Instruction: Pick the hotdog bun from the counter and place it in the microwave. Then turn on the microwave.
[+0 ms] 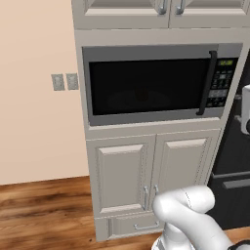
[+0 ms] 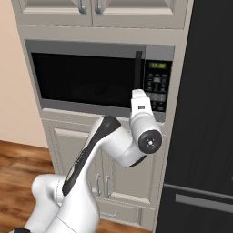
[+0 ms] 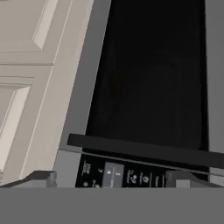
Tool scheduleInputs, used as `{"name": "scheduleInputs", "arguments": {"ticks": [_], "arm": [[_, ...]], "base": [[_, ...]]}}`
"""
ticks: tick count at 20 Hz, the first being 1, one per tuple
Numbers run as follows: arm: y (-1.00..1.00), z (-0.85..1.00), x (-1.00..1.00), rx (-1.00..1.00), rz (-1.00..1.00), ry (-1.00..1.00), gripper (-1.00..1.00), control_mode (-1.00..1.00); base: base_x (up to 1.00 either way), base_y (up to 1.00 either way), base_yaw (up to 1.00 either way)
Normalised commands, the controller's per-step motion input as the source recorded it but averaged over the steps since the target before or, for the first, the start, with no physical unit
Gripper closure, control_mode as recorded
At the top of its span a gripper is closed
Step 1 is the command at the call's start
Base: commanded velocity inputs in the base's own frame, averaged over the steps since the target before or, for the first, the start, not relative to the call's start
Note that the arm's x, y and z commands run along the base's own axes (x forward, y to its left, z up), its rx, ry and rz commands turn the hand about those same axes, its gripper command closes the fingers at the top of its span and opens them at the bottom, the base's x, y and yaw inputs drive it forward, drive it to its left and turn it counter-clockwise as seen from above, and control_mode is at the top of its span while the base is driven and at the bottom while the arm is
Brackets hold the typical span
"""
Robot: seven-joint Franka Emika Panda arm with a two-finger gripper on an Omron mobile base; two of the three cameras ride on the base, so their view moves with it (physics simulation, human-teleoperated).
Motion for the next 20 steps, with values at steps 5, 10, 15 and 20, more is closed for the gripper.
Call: {"name": "scheduleInputs", "arguments": {"ticks": [5, 10, 15, 20], "arm": [[-0.26, -0.14, 0.00, 0.13, 0.00, 0.10, -1.00, -1.00], [-0.18, -0.16, 0.00, 0.16, 0.00, 0.06, -1.00, -1.00], [-0.13, -0.21, 0.05, 0.08, 0.00, 0.00, -1.00, -1.00], [-0.02, -0.25, 0.08, 0.02, 0.00, -0.05, -1.00, -1.00]], "base": [[0.00, 0.00, 0.00], [0.00, 0.00, 0.00], [0.00, 0.00, 0.00], [0.00, 0.00, 0.00]]}}
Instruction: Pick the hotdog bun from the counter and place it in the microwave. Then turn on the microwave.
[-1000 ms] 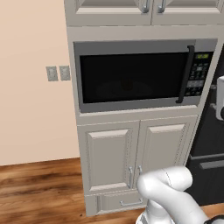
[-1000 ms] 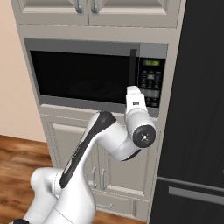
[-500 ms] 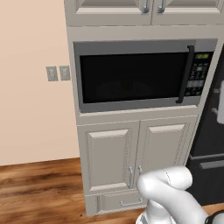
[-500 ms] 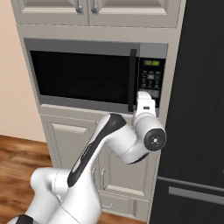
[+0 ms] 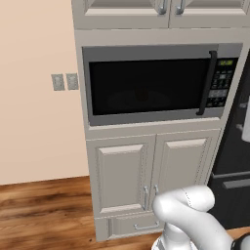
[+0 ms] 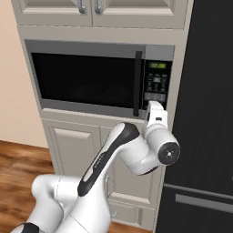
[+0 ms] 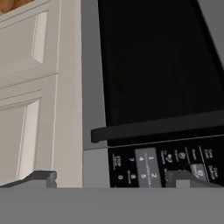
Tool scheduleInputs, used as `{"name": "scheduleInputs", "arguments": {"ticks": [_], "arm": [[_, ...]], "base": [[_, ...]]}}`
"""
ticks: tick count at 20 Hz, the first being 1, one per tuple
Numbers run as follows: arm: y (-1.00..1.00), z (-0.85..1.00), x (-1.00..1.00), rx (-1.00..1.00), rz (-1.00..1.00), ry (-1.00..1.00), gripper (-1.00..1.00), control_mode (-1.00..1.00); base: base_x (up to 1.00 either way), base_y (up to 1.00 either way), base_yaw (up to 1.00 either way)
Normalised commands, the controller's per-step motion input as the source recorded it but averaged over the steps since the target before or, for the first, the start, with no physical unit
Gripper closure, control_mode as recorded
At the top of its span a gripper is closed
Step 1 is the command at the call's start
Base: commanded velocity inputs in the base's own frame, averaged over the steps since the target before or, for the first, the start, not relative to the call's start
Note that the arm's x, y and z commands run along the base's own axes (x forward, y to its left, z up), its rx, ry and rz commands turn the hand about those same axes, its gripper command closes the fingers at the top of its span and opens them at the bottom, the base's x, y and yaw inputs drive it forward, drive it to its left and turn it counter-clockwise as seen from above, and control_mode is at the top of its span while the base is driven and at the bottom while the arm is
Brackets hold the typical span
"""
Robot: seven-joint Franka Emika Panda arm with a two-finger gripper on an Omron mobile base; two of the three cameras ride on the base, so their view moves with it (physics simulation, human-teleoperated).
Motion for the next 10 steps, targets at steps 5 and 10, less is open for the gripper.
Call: {"name": "scheduleInputs", "arguments": {"ticks": [5, 10], "arm": [[0.00, -0.20, 0.12, 0.00, 0.00, -0.07, -1.00, -1.00], [-0.06, -0.13, 0.20, 0.00, 0.00, -0.01, -1.00, -1.00]], "base": [[0.00, 0.00, 0.00], [0.00, 0.00, 0.00]]}}
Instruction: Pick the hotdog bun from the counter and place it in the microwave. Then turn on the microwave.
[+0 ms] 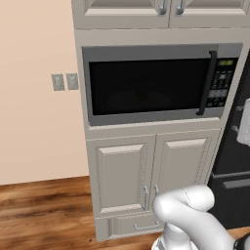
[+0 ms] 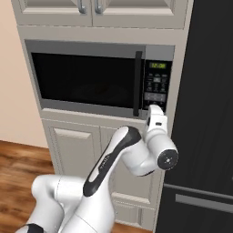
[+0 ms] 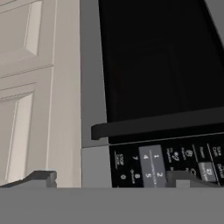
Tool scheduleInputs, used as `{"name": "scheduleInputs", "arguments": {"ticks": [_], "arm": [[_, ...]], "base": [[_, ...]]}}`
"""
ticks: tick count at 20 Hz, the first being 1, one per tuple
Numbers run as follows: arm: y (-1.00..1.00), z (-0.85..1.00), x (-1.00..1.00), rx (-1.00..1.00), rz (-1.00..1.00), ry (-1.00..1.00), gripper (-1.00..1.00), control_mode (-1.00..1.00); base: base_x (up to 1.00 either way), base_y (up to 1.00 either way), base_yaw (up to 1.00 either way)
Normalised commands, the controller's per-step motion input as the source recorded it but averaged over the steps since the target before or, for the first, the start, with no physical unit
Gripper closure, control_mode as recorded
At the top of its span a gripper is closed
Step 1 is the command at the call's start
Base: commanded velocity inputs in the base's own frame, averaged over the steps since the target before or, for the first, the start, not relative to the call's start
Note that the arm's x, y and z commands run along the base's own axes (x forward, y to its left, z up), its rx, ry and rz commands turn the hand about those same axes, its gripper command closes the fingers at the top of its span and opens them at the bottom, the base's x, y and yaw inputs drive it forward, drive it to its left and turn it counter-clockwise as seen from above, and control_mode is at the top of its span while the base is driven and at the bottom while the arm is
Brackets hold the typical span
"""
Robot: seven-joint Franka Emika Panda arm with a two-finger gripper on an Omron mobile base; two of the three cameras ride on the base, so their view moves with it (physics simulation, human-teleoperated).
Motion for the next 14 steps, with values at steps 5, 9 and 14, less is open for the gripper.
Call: {"name": "scheduleInputs", "arguments": {"ticks": [5, 9, 14], "arm": [[-0.08, -0.10, 0.23, 0.00, 0.01, 0.00, -1.00, -1.00], [-0.11, -0.08, 0.22, 0.00, 0.02, 0.00, -1.00, -1.00], [-0.01, -0.07, 0.21, 0.00, 0.00, 0.00, -1.00, -1.00]], "base": [[0.00, 0.00, 0.00], [0.00, 0.00, 0.00], [0.00, 0.00, 0.00]]}}
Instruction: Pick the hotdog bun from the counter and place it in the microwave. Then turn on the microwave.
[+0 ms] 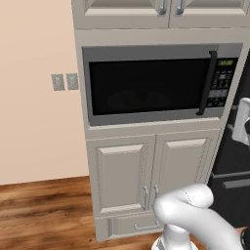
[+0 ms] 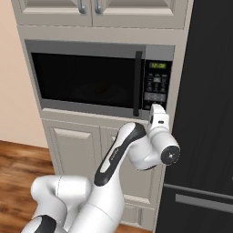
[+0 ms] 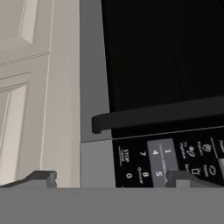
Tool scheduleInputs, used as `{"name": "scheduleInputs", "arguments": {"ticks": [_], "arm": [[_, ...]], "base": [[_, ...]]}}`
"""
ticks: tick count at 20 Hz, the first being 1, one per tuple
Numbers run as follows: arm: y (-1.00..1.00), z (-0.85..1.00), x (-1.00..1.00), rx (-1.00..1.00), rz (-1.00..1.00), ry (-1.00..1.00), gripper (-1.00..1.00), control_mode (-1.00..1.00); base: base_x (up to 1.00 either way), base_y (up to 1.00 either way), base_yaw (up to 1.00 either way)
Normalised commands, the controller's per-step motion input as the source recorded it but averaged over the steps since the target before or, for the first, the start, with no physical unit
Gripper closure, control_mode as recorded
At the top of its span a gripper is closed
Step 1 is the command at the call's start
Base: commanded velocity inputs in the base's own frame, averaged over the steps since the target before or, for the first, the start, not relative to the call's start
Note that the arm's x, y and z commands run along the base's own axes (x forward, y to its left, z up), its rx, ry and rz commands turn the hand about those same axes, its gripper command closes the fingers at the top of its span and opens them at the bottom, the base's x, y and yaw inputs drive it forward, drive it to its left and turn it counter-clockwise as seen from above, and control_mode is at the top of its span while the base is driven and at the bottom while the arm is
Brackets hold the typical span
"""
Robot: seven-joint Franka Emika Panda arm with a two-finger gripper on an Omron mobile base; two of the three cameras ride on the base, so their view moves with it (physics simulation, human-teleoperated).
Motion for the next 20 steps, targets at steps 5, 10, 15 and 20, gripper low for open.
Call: {"name": "scheduleInputs", "arguments": {"ticks": [5, 10, 15, 20], "arm": [[0.00, -0.05, 0.16, 0.00, 0.00, 0.00, -1.00, -1.00], [0.00, -0.03, 0.14, 0.00, 0.00, 0.00, -1.00, -1.00], [-0.03, -0.04, 0.17, 0.00, 0.00, 0.00, -1.00, -1.00], [-0.07, -0.05, 0.14, 0.00, 0.00, 0.00, -1.00, -1.00]], "base": [[0.00, 0.00, 0.00], [0.00, 0.00, 0.00], [0.00, 0.00, 0.00], [0.00, 0.00, 0.00]]}}
